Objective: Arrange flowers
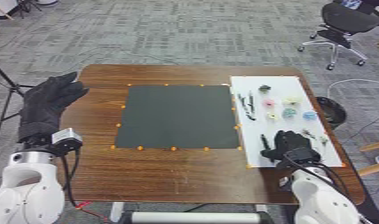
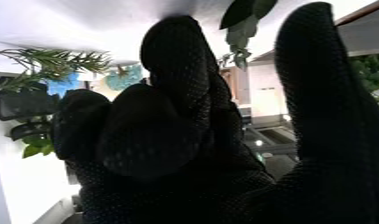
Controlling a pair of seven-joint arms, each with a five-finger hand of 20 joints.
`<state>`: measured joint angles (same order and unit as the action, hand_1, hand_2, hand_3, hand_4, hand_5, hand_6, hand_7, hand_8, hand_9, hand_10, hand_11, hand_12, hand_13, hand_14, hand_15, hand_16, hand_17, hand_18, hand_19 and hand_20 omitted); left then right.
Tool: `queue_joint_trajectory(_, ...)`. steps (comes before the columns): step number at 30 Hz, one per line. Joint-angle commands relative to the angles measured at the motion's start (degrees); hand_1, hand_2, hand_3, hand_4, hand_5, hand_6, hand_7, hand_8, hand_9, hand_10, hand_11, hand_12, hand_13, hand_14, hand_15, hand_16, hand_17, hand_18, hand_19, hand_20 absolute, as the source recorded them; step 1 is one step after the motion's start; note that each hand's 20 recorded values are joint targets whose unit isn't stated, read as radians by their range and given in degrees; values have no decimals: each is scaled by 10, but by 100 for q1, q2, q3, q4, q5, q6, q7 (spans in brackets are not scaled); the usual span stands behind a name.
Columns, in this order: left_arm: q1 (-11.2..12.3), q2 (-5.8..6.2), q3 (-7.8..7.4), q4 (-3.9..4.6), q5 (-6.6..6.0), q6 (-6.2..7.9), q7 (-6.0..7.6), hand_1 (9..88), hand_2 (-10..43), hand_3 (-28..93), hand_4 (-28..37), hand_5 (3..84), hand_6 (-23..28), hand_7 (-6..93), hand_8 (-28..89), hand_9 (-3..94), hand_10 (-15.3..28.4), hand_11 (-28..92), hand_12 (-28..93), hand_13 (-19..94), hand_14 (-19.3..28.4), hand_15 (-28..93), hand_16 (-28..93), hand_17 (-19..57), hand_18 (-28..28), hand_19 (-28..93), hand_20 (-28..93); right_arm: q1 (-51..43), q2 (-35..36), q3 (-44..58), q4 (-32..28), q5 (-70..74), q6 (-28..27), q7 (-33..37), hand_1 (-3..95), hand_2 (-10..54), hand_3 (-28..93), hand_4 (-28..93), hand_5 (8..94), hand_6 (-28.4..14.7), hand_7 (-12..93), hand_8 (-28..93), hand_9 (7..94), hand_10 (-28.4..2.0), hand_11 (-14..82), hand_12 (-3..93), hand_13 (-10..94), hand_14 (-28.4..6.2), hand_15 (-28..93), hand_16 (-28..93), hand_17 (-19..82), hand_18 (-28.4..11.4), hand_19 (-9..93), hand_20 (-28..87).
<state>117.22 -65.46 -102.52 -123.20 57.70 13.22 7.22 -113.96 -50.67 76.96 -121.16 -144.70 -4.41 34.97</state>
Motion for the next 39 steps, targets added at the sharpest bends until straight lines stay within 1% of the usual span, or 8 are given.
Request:
queue_joint_trajectory(1,100,-59,-73,-78,1,-36,-133,280,36,631,-177,512,65,178,-66,519,162,254,125,450,216,276,-3,100,171,284,207,130,-265,-211,135,250,-998,342,542,-95,276,73,675,-37,350,249,845,-109,469,365,937,13,634,361,626,-151,883,397)
queue_joint_trajectory(3,71,-49,-63,-70,-15,-49,-157,280,37,631,-177,512,65,177,-66,519,162,253,124,450,216,276,-3,100,171,284,206,202,-367,-244,98,480,-1295,470,756,-95,-216,377,679,-25,343,355,857,-108,467,358,937,14,651,344,636,-148,888,394)
queue_joint_trajectory(13,70,-55,-116,-92,-34,-103,-269,279,38,629,-176,511,65,175,-66,516,162,251,124,448,217,277,-3,97,171,283,205,257,-526,-187,57,987,-1645,677,824,-95,-276,490,722,-15,332,374,894,-106,445,336,937,13,678,282,665,-143,872,390)
queue_joint_trajectory(16,92,-64,-136,-112,-56,-71,-277,280,38,628,-176,511,65,176,-66,516,162,252,125,447,218,276,-3,96,171,283,205,301,-511,-147,20,1043,-1559,702,794,-95,-155,478,733,-14,324,365,904,-106,426,335,937,13,673,273,668,-140,870,380)
queue_joint_trajectory(18,91,-70,-140,-118,-67,-66,-268,280,39,627,-177,511,67,174,-65,516,162,252,124,446,218,276,-3,96,171,282,204,365,-477,-109,-23,1165,-1502,695,636,-95,323,164,741,-17,311,356,913,-107,402,333,937,14,662,268,669,-139,869,376)
queue_joint_trajectory(20,95,-66,-149,-123,-73,-86,-257,279,39,627,-176,510,67,174,-64,515,163,251,124,446,218,275,-3,95,170,282,204,438,-406,-69,-108,1185,-1451,630,605,-95,419,106,751,-24,282,359,917,-107,389,333,937,15,656,262,670,-138,865,375)
queue_joint_trajectory(33,-102,182,-260,263,92,65,-275,280,40,626,-175,511,66,173,-64,514,163,252,125,445,218,275,-2,93,170,281,202,1282,-200,-4,-732,1831,-842,264,593,-95,466,87,759,-29,270,362,922,-102,382,330,937,20,657,256,678,-135,849,386)
queue_joint_trajectory(39,-108,276,-325,554,244,246,-243,278,37,631,-175,510,64,178,-64,514,162,253,125,446,218,274,-2,93,170,279,201,1555,-190,-148,-787,2244,-1012,240,589,-95,473,90,762,-30,272,363,925,-102,386,328,937,20,664,252,679,-136,851,390)
